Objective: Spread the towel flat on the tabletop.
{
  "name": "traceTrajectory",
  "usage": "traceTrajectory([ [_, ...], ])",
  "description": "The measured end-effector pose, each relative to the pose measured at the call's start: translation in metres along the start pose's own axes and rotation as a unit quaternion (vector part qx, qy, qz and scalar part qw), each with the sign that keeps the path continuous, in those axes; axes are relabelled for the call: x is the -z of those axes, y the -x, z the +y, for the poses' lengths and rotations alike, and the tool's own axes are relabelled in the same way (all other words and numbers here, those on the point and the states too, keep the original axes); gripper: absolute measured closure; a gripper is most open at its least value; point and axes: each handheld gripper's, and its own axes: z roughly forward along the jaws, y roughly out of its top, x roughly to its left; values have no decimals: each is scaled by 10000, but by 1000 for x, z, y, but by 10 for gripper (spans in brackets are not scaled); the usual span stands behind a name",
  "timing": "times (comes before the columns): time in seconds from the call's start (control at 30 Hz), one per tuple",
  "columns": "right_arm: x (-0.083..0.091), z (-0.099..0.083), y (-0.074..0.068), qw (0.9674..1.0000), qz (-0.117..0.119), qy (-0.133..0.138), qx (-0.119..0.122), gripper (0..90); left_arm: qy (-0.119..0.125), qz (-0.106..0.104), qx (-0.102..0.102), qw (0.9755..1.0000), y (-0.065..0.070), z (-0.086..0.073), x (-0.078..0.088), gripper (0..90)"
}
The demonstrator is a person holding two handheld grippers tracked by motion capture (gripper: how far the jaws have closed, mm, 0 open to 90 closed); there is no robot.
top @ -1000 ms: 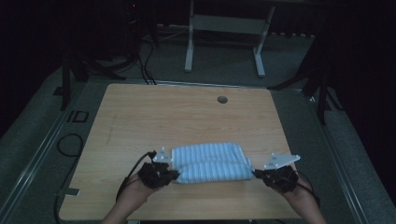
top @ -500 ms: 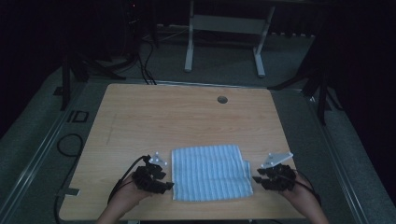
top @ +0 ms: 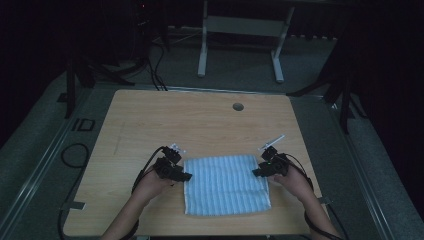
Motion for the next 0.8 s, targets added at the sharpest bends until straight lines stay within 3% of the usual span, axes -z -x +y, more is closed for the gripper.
traceTrajectory([
  [0.03,0,0,0,10000,0,0,0,620,0,0,0,10000,0,0,0,563],
  [0.07,0,3,-1,10000,12,-23,84,695,32,-79,-26,10000,1,3,-3,563],
  [0.1,1,6,-5,9997,-71,3,216,851,59,-81,-40,9999,3,5,-5,679],
  [0.17,4,9,-8,9994,-137,21,322,891,129,-46,-112,9998,9,8,-6,829],
  [0.23,8,12,-11,9988,-170,65,450,896,200,-23,-176,9996,13,11,-4,886],
  [0.43,35,17,-20,9955,-414,487,698,898,746,172,-367,9964,28,20,30,896],
  [0.53,52,18,-24,9935,-452,723,751,898,888,234,-411,9949,34,21,45,897],
  [0.57,58,18,-27,9928,-437,795,776,898,836,239,-463,9951,35,21,46,897],
  [0.67,64,19,-31,9912,-527,821,895,898,682,630,-404,9949,32,16,40,895],
  [0.73,62,19,-33,9914,-587,730,919,898,492,539,-204,9971,23,9,29,890],
  [0.77,60,18,-33,9916,-557,710,927,898,379,643,-147,9971,20,7,24,843],
  [0.8,58,18,-33,9919,-541,661,940,898,194,568,-78,9982,16,4,17,758],
])
